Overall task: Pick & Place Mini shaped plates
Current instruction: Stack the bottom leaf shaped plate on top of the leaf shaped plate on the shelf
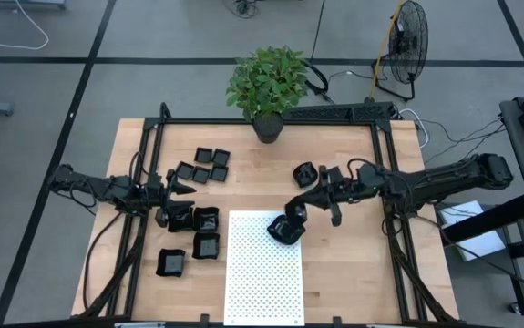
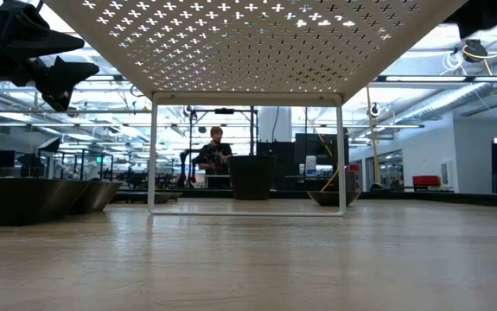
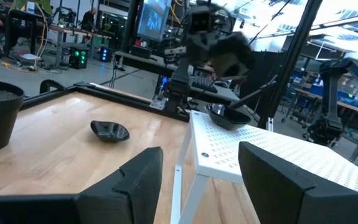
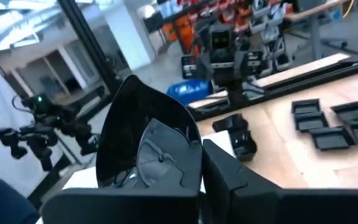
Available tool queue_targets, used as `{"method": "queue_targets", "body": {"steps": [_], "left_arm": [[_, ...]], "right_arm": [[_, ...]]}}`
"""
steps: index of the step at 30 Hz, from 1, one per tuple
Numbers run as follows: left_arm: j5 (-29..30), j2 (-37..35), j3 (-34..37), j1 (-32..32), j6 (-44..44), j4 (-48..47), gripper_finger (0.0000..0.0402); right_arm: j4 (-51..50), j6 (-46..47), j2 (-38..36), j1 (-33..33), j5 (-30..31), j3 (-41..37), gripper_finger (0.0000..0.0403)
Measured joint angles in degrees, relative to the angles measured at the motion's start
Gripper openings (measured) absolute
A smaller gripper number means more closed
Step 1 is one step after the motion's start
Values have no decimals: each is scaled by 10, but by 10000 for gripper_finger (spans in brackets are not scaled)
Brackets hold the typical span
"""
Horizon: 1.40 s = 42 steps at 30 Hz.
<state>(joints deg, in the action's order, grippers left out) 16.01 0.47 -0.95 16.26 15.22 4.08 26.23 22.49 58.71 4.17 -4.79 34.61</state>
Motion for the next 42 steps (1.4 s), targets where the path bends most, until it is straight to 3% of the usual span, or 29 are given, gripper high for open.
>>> {"method": "queue_targets", "body": {"steps": [10, 15, 23, 42], "left_arm": [[0, 0, 0, 0, 0, 0, 214], [0, 0, 0, 0, 0, 0, 214], [0, 0, 0, 0, 0, 0, 214], [0, 0, 0, 0, 0, 0, 214]], "right_arm": [[-367, -6, 130, 35, 1, 260, 0], [-494, 6, 182, 29, 1, 353, 0], [-556, 6, 210, 14, -25, 374, 0], [-539, -7, 213, 15, -30, 341, 1]]}}
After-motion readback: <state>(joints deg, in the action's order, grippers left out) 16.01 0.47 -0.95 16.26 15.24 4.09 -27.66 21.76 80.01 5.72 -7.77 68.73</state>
